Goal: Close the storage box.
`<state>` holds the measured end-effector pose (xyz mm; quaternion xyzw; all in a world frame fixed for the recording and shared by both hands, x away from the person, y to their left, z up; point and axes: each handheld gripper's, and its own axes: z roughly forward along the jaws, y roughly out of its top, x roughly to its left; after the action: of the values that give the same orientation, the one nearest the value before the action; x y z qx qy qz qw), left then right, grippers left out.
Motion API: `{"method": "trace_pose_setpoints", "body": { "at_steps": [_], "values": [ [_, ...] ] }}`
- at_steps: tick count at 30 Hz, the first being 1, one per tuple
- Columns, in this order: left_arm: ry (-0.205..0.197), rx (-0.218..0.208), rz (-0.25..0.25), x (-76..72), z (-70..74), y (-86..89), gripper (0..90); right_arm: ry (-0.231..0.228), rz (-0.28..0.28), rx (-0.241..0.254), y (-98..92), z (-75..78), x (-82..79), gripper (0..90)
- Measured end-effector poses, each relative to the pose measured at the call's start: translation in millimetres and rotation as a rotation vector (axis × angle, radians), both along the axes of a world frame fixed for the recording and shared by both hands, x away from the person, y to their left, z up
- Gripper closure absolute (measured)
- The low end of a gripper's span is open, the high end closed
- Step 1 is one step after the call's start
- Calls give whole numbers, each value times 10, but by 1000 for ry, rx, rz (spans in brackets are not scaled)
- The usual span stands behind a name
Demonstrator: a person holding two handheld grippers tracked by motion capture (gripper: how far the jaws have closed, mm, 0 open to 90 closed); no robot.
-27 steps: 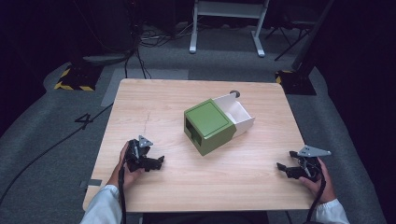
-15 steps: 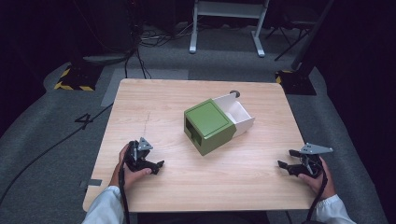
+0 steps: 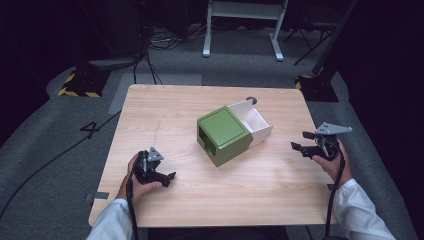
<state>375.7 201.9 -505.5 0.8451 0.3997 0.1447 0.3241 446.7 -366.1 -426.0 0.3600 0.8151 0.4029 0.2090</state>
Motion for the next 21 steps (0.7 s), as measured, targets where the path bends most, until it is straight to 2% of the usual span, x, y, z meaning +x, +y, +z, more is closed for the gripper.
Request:
{"method": "trace_pose_setpoints", "body": {
  "at_steps": [6,8,11,15,18,21],
  "values": [
    [1,0,-4,0,0,0,2,-9,7,35,162,151,246,275],
    [0,0,-4,1,0,0,2,-23,4,21,234,194,304,275],
    [1,0,-4,0,0,0,2,-23,5,26,315,230,392,280],
    [0,0,-5,1,0,0,2,-17,-3,20,401,207,505,293],
    [0,0,-4,1,0,0,2,-5,-15,-1,458,148,574,312],
    [0,0,-4,1,0,0,2,9,-27,5,489,90,638,327]
  ]
}}
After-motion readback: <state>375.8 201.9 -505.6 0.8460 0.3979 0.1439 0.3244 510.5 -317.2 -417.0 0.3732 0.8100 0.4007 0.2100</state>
